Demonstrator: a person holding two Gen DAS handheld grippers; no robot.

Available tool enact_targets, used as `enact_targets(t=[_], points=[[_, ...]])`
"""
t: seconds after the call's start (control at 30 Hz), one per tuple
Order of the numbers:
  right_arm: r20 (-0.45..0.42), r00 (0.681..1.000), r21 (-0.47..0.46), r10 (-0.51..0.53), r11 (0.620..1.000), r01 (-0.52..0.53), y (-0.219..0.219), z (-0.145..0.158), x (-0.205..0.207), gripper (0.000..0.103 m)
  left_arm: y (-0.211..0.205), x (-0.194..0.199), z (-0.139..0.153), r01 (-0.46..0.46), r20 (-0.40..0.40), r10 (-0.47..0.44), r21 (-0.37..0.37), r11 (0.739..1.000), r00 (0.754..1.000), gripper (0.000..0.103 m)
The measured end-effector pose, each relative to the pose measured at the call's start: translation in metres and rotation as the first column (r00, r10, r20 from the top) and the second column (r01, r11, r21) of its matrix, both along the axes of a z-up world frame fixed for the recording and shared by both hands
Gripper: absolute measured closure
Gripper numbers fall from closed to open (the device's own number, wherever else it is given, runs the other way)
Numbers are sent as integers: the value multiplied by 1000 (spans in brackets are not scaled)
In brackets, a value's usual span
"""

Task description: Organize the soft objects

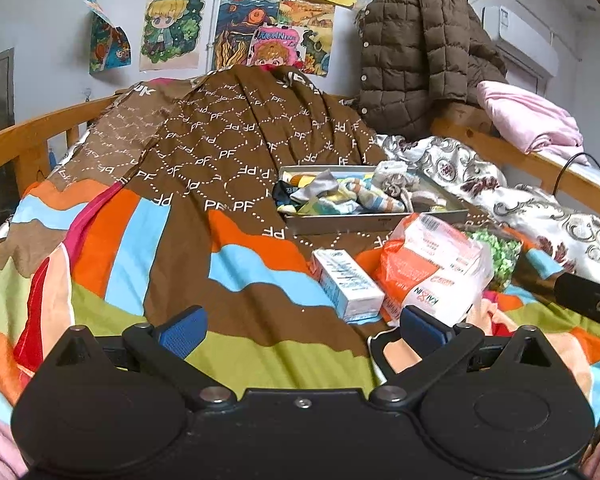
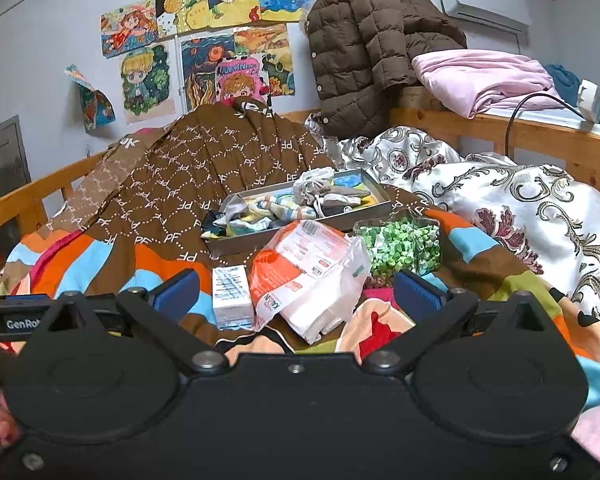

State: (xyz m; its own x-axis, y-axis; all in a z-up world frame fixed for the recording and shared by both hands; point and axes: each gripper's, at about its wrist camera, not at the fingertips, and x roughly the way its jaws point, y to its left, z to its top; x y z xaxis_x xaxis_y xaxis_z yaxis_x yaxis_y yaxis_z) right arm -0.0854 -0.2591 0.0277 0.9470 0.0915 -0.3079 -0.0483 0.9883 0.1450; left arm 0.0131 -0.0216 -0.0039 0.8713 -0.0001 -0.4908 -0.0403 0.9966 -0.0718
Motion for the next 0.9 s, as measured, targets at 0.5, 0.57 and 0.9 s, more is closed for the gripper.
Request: enact_targets(t=[0.5, 0.57, 0.9], points=[[-153, 988, -26, 27, 999, -32, 2, -18, 25, 1, 1, 16, -18, -43, -38, 45, 49, 998, 998, 1], [-180, 983, -29, 31, 999, -37, 5, -21, 31, 1, 2, 20, -20, -49, -46, 51, 46, 998, 998, 1], [-229, 973, -10, 19, 1000, -22, 13, -40, 65, 1, 14, 41, -33, -125, -84, 121, -44, 991, 989, 1]])
